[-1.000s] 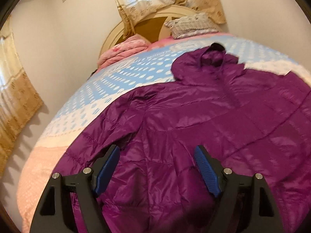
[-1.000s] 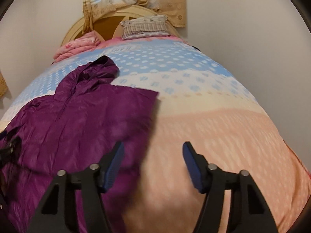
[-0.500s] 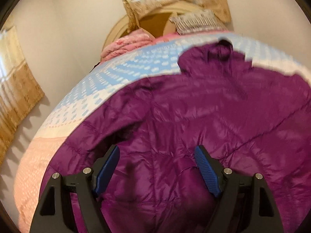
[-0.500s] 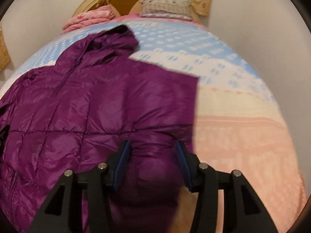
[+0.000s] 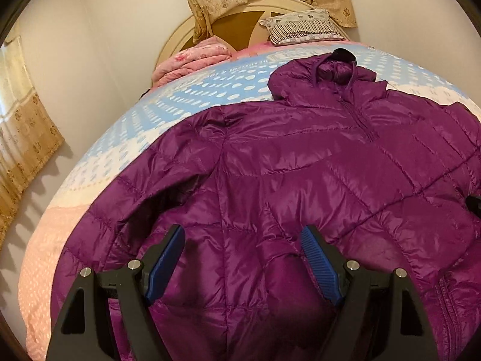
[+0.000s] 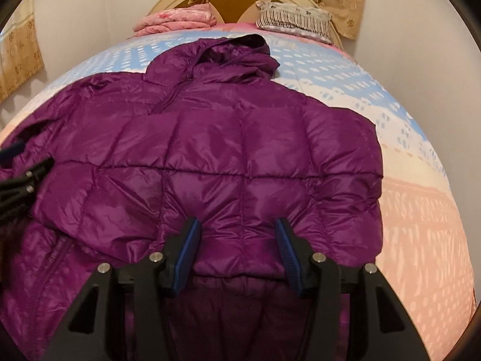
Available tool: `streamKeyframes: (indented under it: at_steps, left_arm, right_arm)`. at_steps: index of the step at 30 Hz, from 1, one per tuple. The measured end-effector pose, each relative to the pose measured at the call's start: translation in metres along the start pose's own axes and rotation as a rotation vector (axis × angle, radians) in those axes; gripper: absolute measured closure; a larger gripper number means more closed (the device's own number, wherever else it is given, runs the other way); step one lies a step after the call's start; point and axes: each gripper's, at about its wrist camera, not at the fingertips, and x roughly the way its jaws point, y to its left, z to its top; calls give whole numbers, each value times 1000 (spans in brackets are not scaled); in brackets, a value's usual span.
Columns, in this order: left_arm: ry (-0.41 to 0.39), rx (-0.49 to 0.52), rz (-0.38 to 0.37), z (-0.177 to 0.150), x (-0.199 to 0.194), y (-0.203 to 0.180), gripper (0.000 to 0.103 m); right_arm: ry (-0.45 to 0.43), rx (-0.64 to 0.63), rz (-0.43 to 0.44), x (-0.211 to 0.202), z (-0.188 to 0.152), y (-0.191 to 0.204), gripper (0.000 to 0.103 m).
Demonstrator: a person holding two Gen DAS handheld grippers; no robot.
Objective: Fold large clothes
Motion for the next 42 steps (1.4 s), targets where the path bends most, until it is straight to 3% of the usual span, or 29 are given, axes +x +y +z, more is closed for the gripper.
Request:
streamKeyframes:
  at_steps: [12, 17, 19, 22, 25, 28, 33, 40, 41, 42]
  left_arm:
    - [-1, -13, -5, 1, -4, 5, 20]
    - [-76, -36, -18, 0, -55, 47, 20]
    - [-111, -39, -6, -11, -80, 77, 20]
    - [-138, -38, 73, -37, -103, 127, 20]
    - [-82, -65, 159, -70, -100, 176, 20]
    - [12, -146, 197, -103, -87, 216, 20]
    - [90, -279, 177, -157, -90, 250, 20]
    - [127, -315, 89, -190, -88, 243, 21]
    - [116, -312, 68, -193, -92, 240, 33]
    - [112, -309, 43, -197, -96, 240, 58]
  right_arm:
    - [-12, -3, -27, 1, -4, 0, 43]
    - [0, 27, -12, -3, -2, -7, 34]
    - [-34, 39, -21, -20, -3, -12, 31]
    - [-93, 74, -16, -49, -11, -17, 13]
    - [-87, 74, 12, -69, -24, -11, 10]
    - [-79, 27, 18, -82, -38, 5, 10]
    - [-99, -28, 48, -105, -63, 31, 10]
    - [-102, -29, 51, -101, -67, 44, 10]
    - [-107, -22, 59, -103, -68, 44, 10]
    - [-110, -17, 64, -105, -69, 46, 10]
